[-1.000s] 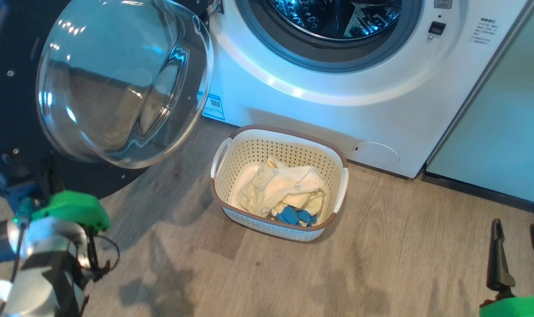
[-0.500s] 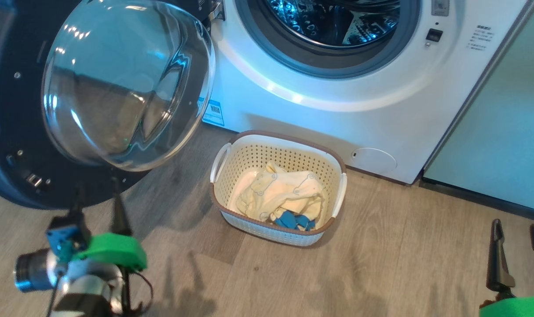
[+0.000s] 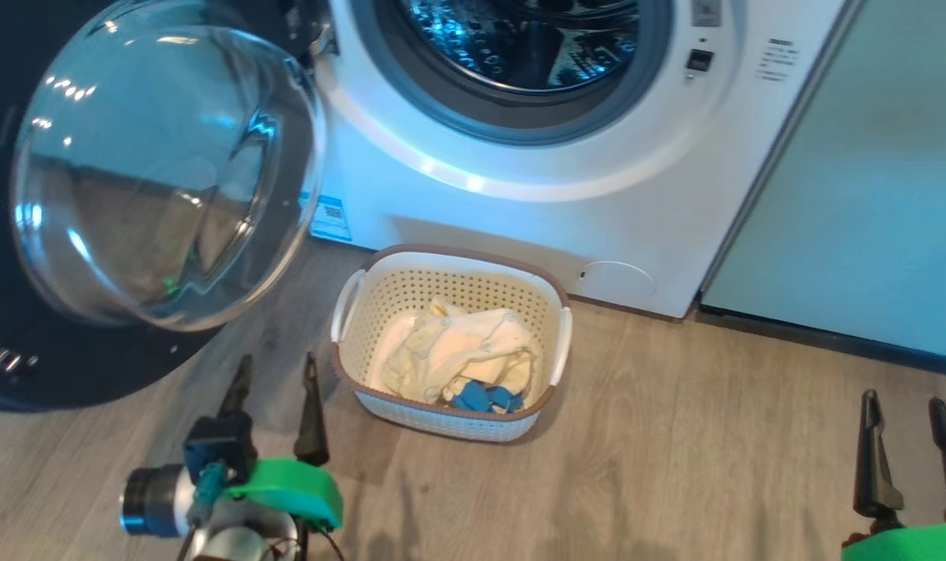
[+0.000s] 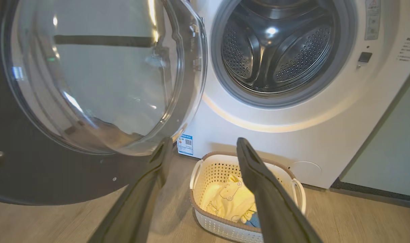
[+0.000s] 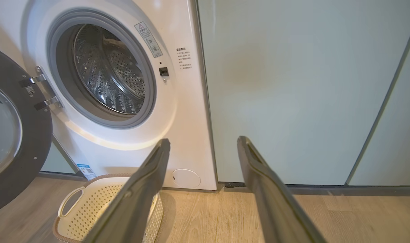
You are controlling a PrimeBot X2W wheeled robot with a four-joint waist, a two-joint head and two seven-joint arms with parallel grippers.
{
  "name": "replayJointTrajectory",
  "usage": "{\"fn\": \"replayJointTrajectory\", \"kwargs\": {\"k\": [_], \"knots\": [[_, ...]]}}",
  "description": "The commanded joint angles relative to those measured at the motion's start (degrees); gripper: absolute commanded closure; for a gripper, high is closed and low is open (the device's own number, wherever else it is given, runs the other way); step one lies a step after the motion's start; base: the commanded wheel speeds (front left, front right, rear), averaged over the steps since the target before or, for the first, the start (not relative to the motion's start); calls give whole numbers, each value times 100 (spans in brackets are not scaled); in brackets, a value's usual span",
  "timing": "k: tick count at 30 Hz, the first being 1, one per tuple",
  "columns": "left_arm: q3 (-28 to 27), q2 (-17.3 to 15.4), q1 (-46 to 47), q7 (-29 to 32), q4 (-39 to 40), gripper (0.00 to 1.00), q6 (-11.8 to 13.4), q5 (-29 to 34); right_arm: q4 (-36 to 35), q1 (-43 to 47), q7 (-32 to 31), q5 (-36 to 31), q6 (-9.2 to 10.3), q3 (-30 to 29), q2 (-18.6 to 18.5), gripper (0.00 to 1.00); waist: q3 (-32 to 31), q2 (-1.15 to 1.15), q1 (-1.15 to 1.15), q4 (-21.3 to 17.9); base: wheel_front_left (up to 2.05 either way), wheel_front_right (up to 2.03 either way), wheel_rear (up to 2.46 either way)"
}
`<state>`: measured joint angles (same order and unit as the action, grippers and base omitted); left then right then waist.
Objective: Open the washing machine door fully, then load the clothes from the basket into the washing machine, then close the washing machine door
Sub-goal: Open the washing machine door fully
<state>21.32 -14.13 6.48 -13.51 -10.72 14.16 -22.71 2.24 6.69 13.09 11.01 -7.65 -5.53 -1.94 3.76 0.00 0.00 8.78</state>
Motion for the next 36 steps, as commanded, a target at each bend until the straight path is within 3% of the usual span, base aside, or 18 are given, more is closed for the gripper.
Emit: {"fn": "replayJointTrajectory", "kwargs": {"k": [1,18,36], "knots": [[-162,-53,205,2,156,0,309,60,-144,-171,40,-54,16,136,-94,0,-24,0,0,-166,0,0,0],[20,65,279,-34,0,0,215,28,-89,-196,63,-168,16,233,-94,0,-71,0,0,-1101,0,0,0],[100,22,290,-22,-2,0,246,4,-103,-167,65,-174,16,245,-94,0,-53,0,0,-1170,0,0,0]]}}
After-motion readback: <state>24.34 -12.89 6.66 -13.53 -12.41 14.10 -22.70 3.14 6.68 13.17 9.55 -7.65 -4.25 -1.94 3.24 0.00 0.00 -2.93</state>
